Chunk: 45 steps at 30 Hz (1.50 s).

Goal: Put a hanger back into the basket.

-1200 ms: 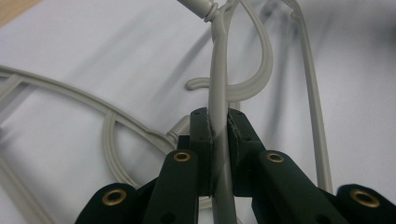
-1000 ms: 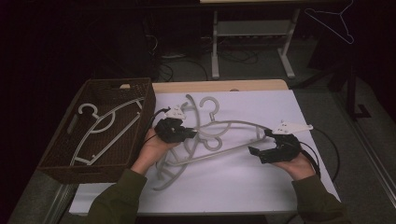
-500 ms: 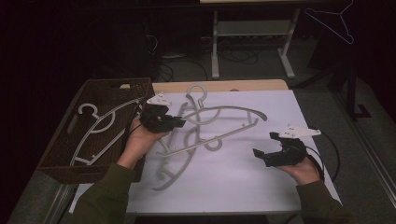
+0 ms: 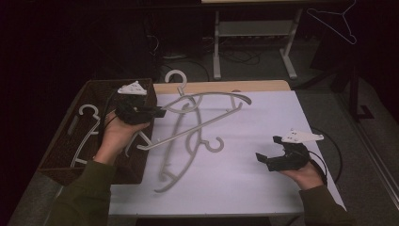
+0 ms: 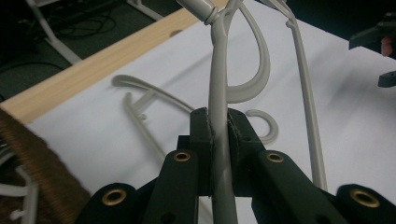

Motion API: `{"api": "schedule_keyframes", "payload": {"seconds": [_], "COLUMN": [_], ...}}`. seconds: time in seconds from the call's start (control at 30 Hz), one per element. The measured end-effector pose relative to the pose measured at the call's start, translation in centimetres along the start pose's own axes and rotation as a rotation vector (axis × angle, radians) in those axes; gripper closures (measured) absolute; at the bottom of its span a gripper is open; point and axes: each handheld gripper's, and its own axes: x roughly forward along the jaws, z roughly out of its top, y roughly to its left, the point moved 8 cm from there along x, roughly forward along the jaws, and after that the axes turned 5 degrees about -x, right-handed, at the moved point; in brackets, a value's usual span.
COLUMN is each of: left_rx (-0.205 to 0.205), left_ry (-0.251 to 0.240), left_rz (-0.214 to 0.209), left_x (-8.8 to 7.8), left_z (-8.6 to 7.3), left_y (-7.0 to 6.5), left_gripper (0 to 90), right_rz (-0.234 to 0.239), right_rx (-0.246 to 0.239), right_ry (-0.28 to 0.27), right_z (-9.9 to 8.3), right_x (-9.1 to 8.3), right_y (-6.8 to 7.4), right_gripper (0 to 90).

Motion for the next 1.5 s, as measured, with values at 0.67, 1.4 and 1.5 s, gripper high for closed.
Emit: {"api": "schedule_keyframes", "payload": {"seconds": [0.67, 1.4, 1.5], "left_rx": [-0.084, -0.228, -0.226], "left_ry": [-0.064, -0.041, -0.010], "left_rz": [0.204, 0.436, 0.454], "left_x": [-9.5, -17.7, -17.6], "left_z": [-3.2, -10.0, -10.6], "left_y": [8.9, 16.9, 17.2], "left_gripper": [82.7, 82.7, 82.7], "right_rz": [-0.008, -0.018, -0.019], "right_rx": [0.003, 0.007, 0.008], "right_ry": [0.017, 0.019, 0.019], "right_z": [-0.3, -0.4, -0.4], "right_x": [0.2, 0.2, 0.2], "right_y": [-0.3, -0.5, -0.6], "right_gripper": [5.5, 5.5, 5.5]}}
